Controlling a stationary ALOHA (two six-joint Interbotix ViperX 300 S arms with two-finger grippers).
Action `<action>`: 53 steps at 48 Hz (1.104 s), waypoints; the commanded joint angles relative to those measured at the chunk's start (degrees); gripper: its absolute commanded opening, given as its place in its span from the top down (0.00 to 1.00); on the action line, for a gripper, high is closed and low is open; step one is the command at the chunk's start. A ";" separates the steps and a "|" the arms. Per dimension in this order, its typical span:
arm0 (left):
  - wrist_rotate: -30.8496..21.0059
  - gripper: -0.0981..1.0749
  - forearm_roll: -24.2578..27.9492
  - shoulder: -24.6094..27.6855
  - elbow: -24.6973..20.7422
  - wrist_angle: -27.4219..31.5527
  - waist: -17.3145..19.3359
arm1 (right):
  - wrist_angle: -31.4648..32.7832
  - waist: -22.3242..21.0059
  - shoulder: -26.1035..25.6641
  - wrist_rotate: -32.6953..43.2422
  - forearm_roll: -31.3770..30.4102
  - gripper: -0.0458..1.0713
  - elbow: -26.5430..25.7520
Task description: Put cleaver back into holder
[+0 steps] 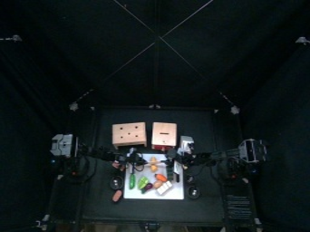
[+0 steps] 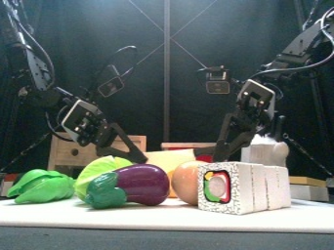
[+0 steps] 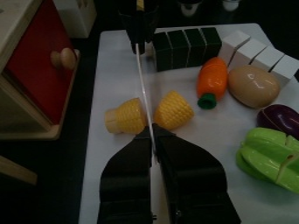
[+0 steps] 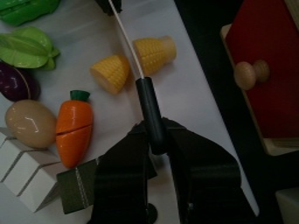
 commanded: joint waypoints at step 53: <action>0.26 0.32 1.14 -16.26 3.69 -0.62 -0.35 | 7.12 3.78 -8.53 0.35 2.02 0.65 -0.44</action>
